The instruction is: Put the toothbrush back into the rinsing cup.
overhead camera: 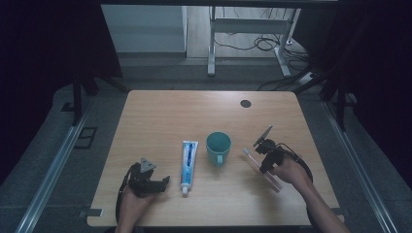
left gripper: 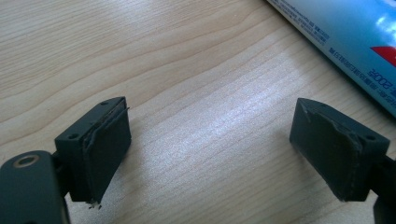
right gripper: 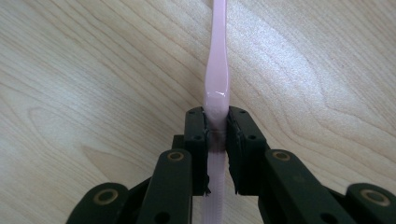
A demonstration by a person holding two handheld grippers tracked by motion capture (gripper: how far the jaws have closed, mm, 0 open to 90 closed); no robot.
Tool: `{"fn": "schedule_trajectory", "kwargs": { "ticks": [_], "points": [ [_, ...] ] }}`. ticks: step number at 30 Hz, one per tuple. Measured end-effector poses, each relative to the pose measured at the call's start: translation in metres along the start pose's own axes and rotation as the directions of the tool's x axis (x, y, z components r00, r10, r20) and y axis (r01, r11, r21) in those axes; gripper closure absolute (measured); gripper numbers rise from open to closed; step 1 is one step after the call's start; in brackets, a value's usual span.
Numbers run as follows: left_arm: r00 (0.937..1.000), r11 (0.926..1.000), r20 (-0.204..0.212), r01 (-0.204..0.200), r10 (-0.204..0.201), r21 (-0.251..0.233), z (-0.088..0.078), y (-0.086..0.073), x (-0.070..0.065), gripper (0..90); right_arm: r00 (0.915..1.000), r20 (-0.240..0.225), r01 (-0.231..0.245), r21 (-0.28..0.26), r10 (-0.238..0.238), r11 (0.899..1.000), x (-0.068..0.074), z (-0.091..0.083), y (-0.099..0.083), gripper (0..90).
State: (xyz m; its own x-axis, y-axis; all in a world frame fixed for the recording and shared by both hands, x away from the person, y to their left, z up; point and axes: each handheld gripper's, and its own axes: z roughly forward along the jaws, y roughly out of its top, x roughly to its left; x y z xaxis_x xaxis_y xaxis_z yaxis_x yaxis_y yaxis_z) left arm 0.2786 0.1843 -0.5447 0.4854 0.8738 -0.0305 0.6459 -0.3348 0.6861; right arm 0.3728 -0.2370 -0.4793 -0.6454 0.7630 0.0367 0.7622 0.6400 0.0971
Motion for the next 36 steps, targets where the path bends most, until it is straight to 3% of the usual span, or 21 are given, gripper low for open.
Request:
{"fn": "schedule_trajectory", "kwargs": {
  "ticks": [18, 30, 36],
  "points": [
    [1.0, 1.0, 0.0, 0.0, 0.0, 0.0, 0.0, 0.0, 0.0, 12.7, 0.9995, -0.031, 0.004, -0.137, -0.009, 0.991, -0.002, -0.021, -0.011, 78.6],
    [1.0, 1.0, 0.0, -0.001, 0.001, 0.001, 0.0, 0.0, 0.0, 12.7, 0.9987, -0.038, 0.021, -0.257, -0.032, 0.966, 0.0, -0.041, -0.014, 78.6],
    [1.0, 1.0, 0.0, -0.003, 0.003, 0.001, 0.0, 0.0, 0.0, 12.7, 0.9979, -0.043, 0.031, -0.327, -0.048, 0.945, 0.002, -0.05, -0.013, 78.6]
  ]
}}
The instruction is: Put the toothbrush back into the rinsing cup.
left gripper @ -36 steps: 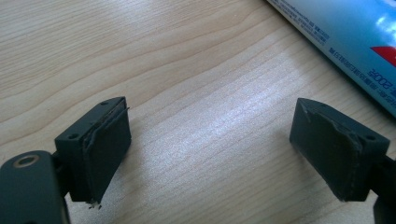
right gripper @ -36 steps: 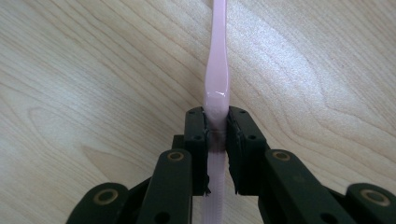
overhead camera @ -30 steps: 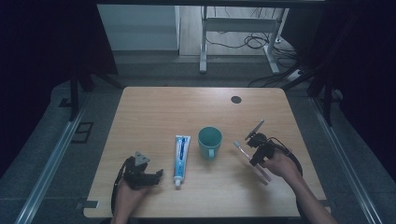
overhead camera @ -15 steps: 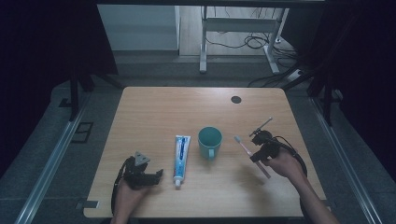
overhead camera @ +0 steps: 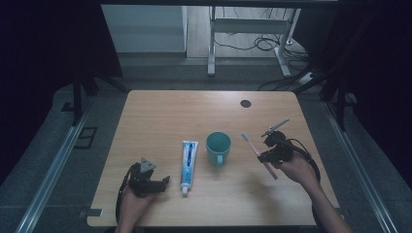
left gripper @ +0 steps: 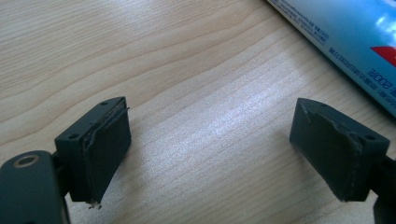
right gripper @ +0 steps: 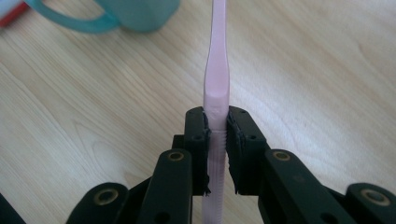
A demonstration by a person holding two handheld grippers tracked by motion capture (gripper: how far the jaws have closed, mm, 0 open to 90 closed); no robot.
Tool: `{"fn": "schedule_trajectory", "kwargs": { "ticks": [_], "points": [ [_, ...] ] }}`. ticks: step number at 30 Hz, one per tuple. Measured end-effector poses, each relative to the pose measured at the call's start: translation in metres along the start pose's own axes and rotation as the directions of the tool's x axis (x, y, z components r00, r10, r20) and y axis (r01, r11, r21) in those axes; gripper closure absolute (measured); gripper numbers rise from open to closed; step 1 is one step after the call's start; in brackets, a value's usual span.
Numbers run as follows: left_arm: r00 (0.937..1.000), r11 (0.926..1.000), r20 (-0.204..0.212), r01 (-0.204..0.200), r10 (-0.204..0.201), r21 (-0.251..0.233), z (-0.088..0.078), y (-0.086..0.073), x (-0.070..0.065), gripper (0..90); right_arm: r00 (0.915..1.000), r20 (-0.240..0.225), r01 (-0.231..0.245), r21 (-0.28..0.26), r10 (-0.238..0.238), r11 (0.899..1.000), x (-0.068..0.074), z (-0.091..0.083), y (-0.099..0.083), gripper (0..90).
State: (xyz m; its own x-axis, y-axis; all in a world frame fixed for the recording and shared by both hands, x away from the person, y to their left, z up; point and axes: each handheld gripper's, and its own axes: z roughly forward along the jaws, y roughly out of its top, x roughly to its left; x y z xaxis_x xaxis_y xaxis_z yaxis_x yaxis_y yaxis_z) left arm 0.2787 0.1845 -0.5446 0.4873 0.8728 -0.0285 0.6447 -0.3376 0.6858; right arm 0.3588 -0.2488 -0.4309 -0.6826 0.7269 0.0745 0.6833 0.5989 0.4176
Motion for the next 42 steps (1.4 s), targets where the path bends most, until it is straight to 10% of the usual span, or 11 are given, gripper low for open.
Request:
{"fn": "schedule_trajectory", "kwargs": {
  "ticks": [23, 42],
  "points": [
    [1.0, 1.0, 0.0, -0.002, 0.002, -0.004, 0.0, 0.0, 0.0, 12.7, 0.9992, 0.008, 0.041, -0.226, -0.04, 0.973, 0.012, -0.014, 0.018, 78.7],
    [1.0, 1.0, -0.001, -0.001, 0.001, -0.004, 0.0, 0.0, 0.0, 12.7, 0.9987, -0.002, 0.046, -0.381, -0.051, 0.923, 0.021, -0.014, 0.033, 78.7]
  ]
}}
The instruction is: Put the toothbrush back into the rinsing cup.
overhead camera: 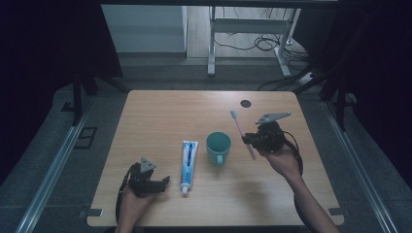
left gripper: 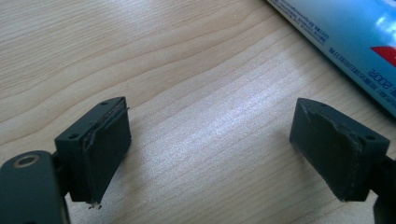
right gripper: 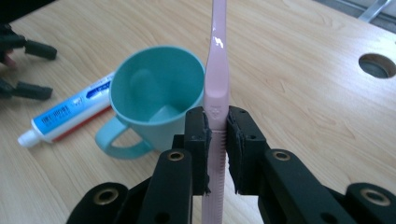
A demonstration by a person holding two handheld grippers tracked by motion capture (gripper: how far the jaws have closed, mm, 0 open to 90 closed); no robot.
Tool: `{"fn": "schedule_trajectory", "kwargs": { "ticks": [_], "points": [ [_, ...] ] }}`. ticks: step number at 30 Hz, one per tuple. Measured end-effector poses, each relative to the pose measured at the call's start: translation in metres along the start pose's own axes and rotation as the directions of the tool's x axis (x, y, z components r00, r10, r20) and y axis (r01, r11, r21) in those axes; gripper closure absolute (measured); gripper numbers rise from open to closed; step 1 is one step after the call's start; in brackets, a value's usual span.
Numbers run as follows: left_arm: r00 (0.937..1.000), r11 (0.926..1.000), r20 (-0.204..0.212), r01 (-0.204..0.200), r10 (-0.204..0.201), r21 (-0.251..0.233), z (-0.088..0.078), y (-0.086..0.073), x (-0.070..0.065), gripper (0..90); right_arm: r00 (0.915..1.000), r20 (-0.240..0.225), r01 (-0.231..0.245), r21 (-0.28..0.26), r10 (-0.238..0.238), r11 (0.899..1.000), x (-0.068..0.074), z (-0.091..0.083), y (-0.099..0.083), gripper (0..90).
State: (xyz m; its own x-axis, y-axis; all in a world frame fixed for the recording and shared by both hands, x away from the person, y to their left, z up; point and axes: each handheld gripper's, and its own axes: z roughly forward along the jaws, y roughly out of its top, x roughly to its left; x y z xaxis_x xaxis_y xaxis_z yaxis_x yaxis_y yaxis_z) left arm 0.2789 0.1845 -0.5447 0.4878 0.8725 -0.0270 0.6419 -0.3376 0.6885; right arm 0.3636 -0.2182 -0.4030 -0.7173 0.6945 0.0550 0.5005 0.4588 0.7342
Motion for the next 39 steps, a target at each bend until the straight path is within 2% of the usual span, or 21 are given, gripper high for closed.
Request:
{"fn": "schedule_trajectory", "kwargs": {
  "ticks": [12, 24, 39],
  "points": [
    [1.0, 1.0, 0.001, -0.004, 0.004, 0.003, 0.0, 0.0, 0.0, 12.7, 1.0, -0.009, 0.002, -0.059, -0.002, 0.998, 0.004, 0.011, 0.01, 78.7],
    [1.0, 1.0, 0.001, -0.004, 0.004, 0.003, 0.0, 0.0, 0.0, 12.7, 0.9994, -0.029, -0.02, -0.125, 0.016, 0.992, 0.007, 0.018, 0.023, 78.7],
    [1.0, 1.0, 0.001, -0.004, 0.004, 0.004, 0.0, 0.0, 0.0, 12.6, 0.9993, -0.037, -0.004, -0.168, -0.002, 0.986, 0.017, 0.024, 0.04, 78.8]
  ]
}}
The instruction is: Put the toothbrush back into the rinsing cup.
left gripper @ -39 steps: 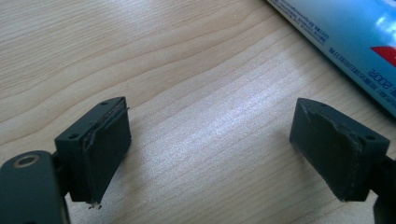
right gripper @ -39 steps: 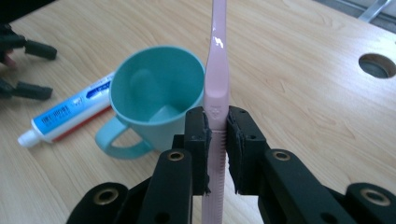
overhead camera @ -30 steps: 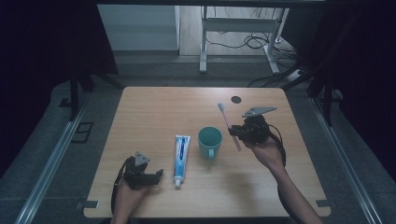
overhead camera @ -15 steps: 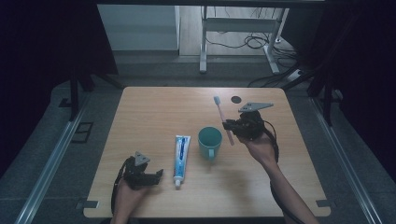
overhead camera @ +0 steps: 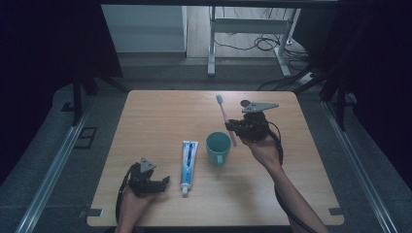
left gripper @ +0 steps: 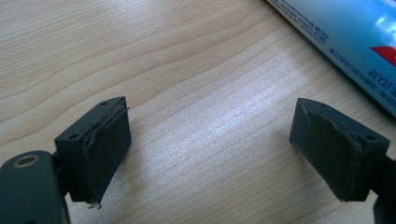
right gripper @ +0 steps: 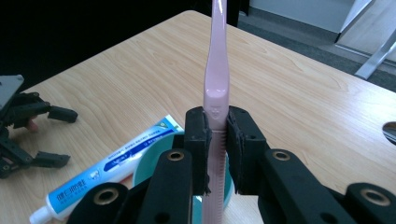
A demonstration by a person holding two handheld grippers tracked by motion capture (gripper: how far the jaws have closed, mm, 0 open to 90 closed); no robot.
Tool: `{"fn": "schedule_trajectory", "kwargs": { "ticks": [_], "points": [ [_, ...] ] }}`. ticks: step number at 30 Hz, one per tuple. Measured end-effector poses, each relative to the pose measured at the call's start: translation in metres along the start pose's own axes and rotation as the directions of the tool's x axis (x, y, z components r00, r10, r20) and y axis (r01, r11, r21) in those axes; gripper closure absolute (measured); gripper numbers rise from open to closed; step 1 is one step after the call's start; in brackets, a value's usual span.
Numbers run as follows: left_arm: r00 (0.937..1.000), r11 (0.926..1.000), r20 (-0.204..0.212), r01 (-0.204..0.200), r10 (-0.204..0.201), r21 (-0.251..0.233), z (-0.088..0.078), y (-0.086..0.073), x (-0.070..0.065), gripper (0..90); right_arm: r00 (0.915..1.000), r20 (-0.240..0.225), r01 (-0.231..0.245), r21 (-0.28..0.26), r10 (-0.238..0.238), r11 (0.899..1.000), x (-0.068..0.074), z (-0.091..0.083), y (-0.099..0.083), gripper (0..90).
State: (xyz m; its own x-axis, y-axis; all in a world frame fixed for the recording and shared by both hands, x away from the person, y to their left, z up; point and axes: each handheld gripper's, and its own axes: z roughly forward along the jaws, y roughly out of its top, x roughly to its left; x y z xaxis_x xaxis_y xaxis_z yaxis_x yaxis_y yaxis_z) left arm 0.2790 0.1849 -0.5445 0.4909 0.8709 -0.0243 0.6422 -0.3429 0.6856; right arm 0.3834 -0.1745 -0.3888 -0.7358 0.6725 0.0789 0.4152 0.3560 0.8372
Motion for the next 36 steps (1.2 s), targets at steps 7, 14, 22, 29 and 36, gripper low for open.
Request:
{"fn": "schedule_trajectory", "kwargs": {
  "ticks": [7, 14, 22, 29, 36],
  "points": [
    [1.0, 1.0, 0.001, -0.001, 0.001, 0.0, 0.0, 0.0, 0.0, 12.6, 0.9999, -0.015, -0.004, -0.017, 0.003, 1.0, 0.004, 0.007, 0.004, 78.8],
    [1.0, 1.0, 0.0, 0.0, 0.0, 0.0, 0.0, 0.0, 0.0, 12.6, 0.9998, -0.02, -0.003, -0.027, 0.003, 1.0, 0.008, 0.013, 0.006, 78.8],
    [1.0, 1.0, 0.0, 0.0, 0.0, 0.0, 0.0, 0.0, 0.0, 12.6, 0.9995, -0.029, 0.014, -0.018, -0.014, 1.0, 0.015, 0.025, 0.003, 78.7],
    [1.0, 1.0, 0.0, 0.002, -0.002, 0.001, 0.0, 0.0, 0.0, 12.6, 0.9994, -0.032, 0.011, -0.003, -0.011, 1.0, 0.014, 0.034, -0.008, 78.7],
    [1.0, 1.0, 0.001, 0.003, -0.003, 0.0, 0.0, 0.0, 0.0, 12.6, 0.9994, -0.036, -0.004, 0.011, 0.005, 1.0, 0.011, 0.042, -0.021, 78.7]
  ]
}}
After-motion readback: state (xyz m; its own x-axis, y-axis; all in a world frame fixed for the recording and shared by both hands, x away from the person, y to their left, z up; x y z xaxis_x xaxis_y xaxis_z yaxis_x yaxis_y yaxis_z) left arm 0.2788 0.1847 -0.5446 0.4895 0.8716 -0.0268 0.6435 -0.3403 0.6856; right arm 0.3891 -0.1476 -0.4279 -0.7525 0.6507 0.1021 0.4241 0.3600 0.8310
